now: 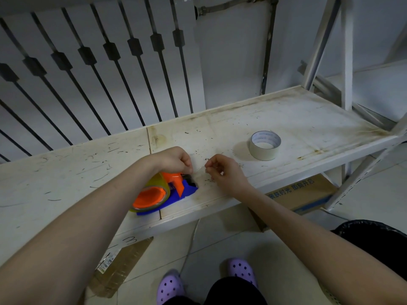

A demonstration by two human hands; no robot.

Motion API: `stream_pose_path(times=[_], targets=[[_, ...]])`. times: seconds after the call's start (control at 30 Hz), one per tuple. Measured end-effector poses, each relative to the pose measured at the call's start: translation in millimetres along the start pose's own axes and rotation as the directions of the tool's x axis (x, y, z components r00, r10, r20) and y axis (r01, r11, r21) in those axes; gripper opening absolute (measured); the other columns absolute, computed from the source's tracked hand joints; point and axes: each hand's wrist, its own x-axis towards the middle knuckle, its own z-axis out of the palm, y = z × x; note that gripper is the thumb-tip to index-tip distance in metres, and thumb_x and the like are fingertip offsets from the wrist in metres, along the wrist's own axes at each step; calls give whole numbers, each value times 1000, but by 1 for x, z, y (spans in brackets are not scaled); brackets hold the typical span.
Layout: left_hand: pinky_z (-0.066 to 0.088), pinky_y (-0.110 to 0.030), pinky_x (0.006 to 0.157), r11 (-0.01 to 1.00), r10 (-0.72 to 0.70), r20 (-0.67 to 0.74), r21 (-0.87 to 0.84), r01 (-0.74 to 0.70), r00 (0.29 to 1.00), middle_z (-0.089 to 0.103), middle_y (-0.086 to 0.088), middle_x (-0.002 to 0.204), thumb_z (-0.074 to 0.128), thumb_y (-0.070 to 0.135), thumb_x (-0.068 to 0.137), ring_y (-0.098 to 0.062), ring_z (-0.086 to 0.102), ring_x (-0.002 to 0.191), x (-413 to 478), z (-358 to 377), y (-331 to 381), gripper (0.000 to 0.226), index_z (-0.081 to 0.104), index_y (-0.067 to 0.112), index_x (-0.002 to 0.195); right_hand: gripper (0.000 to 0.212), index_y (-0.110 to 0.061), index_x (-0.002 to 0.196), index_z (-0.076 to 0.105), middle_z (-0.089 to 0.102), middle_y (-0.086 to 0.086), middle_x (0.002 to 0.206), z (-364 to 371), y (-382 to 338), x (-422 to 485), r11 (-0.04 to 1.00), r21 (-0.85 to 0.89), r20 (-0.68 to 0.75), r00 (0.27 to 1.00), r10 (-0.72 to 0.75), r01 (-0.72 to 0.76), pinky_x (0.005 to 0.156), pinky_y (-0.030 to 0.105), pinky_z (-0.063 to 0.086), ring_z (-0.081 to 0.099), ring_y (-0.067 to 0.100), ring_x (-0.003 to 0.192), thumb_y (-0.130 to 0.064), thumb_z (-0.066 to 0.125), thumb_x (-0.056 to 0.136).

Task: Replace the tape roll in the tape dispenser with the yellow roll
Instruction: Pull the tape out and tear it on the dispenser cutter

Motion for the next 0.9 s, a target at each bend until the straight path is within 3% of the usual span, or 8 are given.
stream_pose_path(times=[0.17, 0.27, 0.37, 0.5, 0.63, 0.73, 0.83, 0.9], targets=[[47, -22, 67, 1000, 11, -72, 22, -10, 997, 61, 3, 81, 58, 11, 88, -14, 56, 80, 1, 5, -1, 9, 65, 14, 83, 7, -18, 86, 62, 63, -1, 81, 2, 1, 0, 998, 15, -13, 998, 56, -56, 64, 24, 50, 55, 6, 65, -13, 59, 87], [45, -20, 60, 999, 8, -147, 50, -1, 989, 61, 4, 77, 55, 7, 86, -10, 55, 73, 4, 9, -3, 18, 60, 19, 73, 7, -19, 87, 62, 66, 1, 82, 6, 2, 0, 992, 39, -7, 992, 123, -123, 69, 35, 56, 62, 14, 73, -14, 58, 86], [46, -24, 65, 996, 11, -196, 93, 8, 981, 62, 3, 81, 54, 4, 83, -13, 56, 77, 5, 11, -4, 20, 60, 20, 72, 7, -22, 84, 61, 69, 4, 87, 8, 2, 1, 988, 42, -7, 989, 147, -147, 77, 41, 57, 65, 19, 81, -16, 59, 85], [49, -28, 69, 992, 16, -226, 124, 13, 974, 63, 4, 80, 53, 5, 81, -15, 58, 81, 5, 13, -5, 19, 62, 20, 73, 12, -28, 75, 59, 68, 1, 81, 9, 1, 2, 980, 72, -17, 982, 187, -185, 77, 44, 57, 63, 17, 76, -20, 61, 83], [54, -33, 78, 983, 68, -263, 183, -19, 963, 63, 4, 88, 60, 10, 80, -17, 60, 89, 0, 11, -3, 21, 60, 27, 67, 14, -22, 78, 58, 61, -6, 73, 13, -4, 6, 980, 9, -32, 980, 198, -198, 68, 30, 53, 60, 14, 71, -32, 67, 81], [56, -39, 80, 979, 69, -323, 203, -3, 944, 56, -1, 108, 68, 12, 75, -21, 60, 94, -8, 6, -4, 17, 63, 26, 84, 22, -25, 73, 53, 64, -1, 75, 19, -8, 12, 974, 32, -24, 974, 223, -222, 70, 38, 57, 65, 19, 72, -38, 69, 77], [55, -39, 80, 979, 44, -351, 199, 29, 936, 51, -6, 117, 71, 10, 71, -25, 61, 96, -14, 6, -10, 45, 59, 27, 111, 25, -26, 72, 51, 66, -1, 73, 26, -11, 16, 968, 44, -35, 968, 248, -247, 73, 43, 58, 65, 18, 69, -42, 70, 74], [55, -40, 82, 985, 10, -374, 162, 55, 927, 51, -8, 125, 73, 10, 69, -26, 61, 100, -18, 4, -15, 72, 45, 31, 132, 27, -27, 69, 48, 63, -4, 70, 28, -13, 18, 968, 15, -57, 966, 253, -252, 72, 40, 57, 65, 18, 70, -44, 69, 73]])
